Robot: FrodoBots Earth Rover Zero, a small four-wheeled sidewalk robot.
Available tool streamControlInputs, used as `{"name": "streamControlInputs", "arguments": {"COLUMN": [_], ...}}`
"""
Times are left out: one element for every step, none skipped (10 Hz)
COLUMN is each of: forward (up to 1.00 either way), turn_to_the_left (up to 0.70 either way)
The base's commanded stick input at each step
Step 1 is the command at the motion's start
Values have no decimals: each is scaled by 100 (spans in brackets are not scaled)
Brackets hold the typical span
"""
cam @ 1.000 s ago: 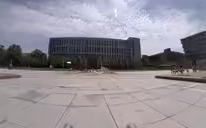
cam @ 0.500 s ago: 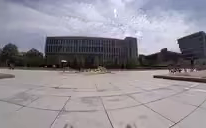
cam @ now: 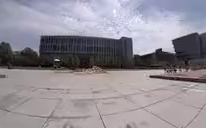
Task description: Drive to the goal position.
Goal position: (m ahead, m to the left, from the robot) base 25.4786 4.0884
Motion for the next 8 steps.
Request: {"name": "streamControlInputs", "arguments": {"forward": [45,45,45,45,45,45,45,45], "turn_to_the_left": [0,0,0,0,0,0,0,0]}}
